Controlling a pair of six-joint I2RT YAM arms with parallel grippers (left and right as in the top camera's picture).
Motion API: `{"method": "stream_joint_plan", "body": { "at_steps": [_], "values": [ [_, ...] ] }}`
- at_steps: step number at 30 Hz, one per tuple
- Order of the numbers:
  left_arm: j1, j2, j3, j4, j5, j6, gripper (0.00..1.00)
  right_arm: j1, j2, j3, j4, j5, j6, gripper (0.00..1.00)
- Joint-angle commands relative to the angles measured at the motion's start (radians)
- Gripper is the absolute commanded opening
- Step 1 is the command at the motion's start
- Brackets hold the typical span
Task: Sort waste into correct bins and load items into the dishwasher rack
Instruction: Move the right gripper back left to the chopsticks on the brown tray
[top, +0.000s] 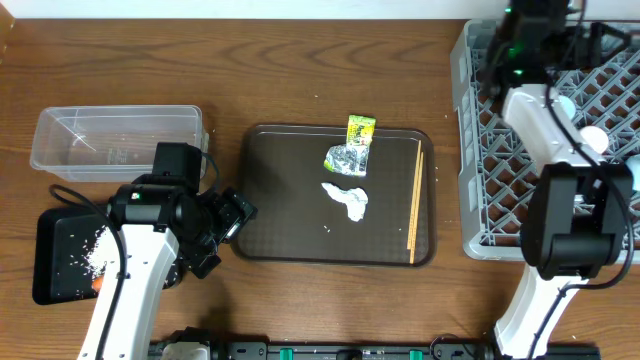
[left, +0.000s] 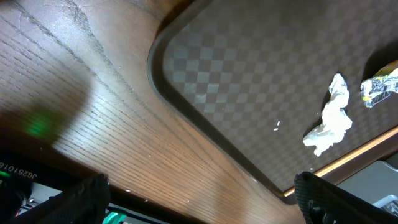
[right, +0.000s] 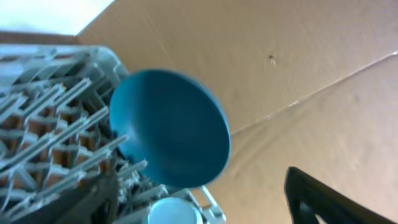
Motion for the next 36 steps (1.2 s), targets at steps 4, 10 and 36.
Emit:
{"method": "stream_joint_plan", "body": {
  "at_steps": [4,10,36],
  "values": [
    [-0.003,0.003,0.005,-0.002,-0.014,-0.006,0.98,0.153,0.004,0.016,-0.201,-0.049,0.116,0.95],
    [-0.003,0.003,0.005,-0.002,-0.014,-0.006,0.98,0.254,-0.018,0.016,-0.566,-0.442,0.405,0.99],
    [-0.003,0.003,0.005,-0.003,-0.014,-0.006,0.98,0.243,-0.393,0.040,-1.170,-1.571,0.837,0.99]
  ]
}}
